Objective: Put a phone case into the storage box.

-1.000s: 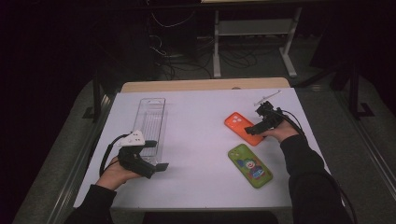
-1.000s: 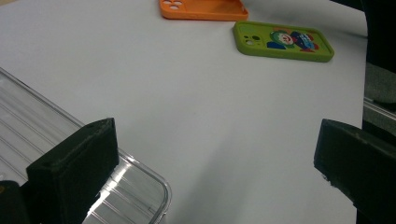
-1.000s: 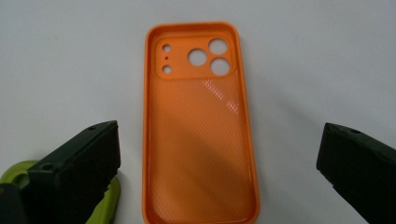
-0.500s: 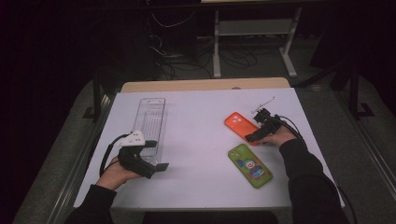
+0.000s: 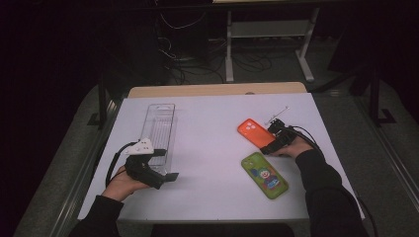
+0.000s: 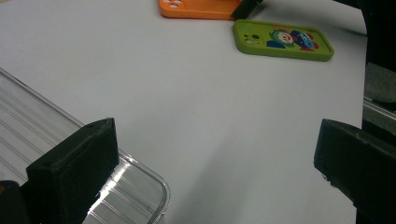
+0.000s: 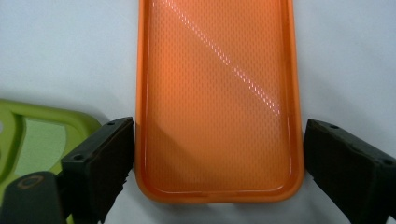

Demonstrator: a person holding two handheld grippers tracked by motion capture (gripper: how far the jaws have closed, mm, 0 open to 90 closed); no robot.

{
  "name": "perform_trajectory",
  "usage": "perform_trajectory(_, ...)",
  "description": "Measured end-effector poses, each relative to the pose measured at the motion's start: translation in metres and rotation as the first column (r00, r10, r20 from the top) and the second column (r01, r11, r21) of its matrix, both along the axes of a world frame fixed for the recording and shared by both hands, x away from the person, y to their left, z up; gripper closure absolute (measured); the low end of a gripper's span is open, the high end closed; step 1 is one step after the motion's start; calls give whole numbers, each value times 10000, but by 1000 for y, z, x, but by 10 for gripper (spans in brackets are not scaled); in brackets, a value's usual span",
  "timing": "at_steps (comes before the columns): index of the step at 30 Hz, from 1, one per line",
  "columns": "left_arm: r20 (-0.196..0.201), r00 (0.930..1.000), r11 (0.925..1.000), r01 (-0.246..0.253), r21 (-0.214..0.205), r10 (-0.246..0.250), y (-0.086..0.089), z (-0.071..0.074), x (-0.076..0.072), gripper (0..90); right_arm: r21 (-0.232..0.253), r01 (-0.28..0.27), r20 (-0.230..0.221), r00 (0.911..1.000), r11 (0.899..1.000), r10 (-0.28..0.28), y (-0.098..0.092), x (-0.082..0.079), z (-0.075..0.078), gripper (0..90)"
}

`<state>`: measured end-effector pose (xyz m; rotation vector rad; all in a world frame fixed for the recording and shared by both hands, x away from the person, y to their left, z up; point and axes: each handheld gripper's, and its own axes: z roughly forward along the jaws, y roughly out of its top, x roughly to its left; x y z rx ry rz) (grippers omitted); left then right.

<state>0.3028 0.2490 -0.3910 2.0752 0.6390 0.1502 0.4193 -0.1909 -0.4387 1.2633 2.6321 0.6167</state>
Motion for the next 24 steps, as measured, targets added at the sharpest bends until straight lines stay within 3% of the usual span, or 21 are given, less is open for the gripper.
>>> perform_trajectory(13, -39, 10000, 10000, 3, -21, -3, 0, 0, 0, 0, -145, -124, -8, 9999, 9998, 123, 2, -1, 1, 143)
perform_trajectory(24, -26, 10000, 10000, -51, -72, 51, 0, 0, 0, 0, 51, -124, 142, 9998, 9999, 123, -1, -4, 1, 154)
